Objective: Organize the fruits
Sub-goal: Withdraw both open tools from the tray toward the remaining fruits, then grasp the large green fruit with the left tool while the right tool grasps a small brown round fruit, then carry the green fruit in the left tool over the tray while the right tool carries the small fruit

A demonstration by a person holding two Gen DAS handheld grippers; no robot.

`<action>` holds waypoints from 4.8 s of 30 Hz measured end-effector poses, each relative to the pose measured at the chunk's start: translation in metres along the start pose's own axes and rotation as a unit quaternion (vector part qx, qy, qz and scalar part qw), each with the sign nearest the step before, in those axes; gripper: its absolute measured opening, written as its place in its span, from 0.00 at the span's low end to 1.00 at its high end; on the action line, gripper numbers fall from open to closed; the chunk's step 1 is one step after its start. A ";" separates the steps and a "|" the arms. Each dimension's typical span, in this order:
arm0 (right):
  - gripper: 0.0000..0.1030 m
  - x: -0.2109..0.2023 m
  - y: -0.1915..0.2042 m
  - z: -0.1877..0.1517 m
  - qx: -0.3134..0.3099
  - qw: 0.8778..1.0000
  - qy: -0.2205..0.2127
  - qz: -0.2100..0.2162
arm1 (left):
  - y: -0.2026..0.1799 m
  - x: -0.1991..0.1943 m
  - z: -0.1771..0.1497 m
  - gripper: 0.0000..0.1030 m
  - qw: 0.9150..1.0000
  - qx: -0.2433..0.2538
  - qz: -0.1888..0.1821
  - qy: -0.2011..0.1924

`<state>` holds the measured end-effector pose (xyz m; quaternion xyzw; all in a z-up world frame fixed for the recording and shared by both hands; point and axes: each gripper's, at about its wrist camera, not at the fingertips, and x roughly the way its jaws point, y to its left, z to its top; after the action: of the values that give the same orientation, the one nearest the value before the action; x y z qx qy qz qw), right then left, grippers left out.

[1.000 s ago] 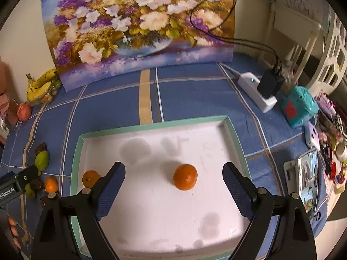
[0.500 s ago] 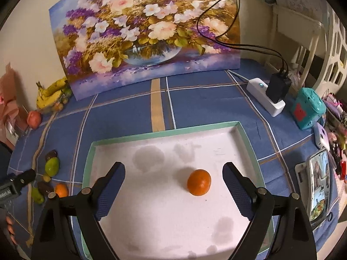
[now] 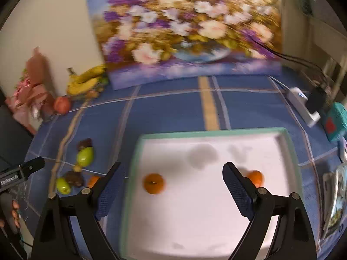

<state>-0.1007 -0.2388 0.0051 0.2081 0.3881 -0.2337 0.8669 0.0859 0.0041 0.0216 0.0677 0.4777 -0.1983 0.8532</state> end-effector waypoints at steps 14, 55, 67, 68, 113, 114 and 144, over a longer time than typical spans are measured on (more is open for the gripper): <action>0.86 -0.004 0.077 0.001 -0.061 0.995 -0.017 0.072 | 0.049 -0.026 0.004 1.00 0.996 -0.056 -0.027 -0.067; 0.30 0.100 0.125 -0.057 -0.123 0.975 0.165 0.079 | 0.046 0.092 -0.042 0.48 0.983 -0.090 -0.088 0.135; 0.27 0.079 0.127 -0.046 -0.126 0.979 0.134 0.090 | 0.039 0.065 -0.021 0.48 0.989 -0.079 -0.085 0.092; 0.27 0.075 0.126 -0.044 -0.124 0.980 0.129 0.091 | 0.038 0.062 -0.019 0.48 0.990 -0.077 -0.086 0.087; 0.27 -0.029 -0.070 -0.003 0.063 0.997 0.031 -0.043 | -0.166 -0.006 -0.056 0.48 0.971 0.150 -0.176 0.057; 0.27 -0.031 -0.071 -0.002 0.065 0.996 0.028 -0.045 | -0.170 -0.006 -0.059 0.48 0.970 0.155 -0.176 0.058; 0.27 -0.006 -0.075 -0.015 0.050 0.994 0.080 -0.049 | -0.205 0.035 -0.097 0.48 0.958 0.214 -0.143 0.126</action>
<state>-0.1553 -0.2890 -0.0126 0.2497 0.4538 -0.2777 0.8091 -0.0573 -0.1633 -0.0450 0.2038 0.5326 -0.4054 0.7145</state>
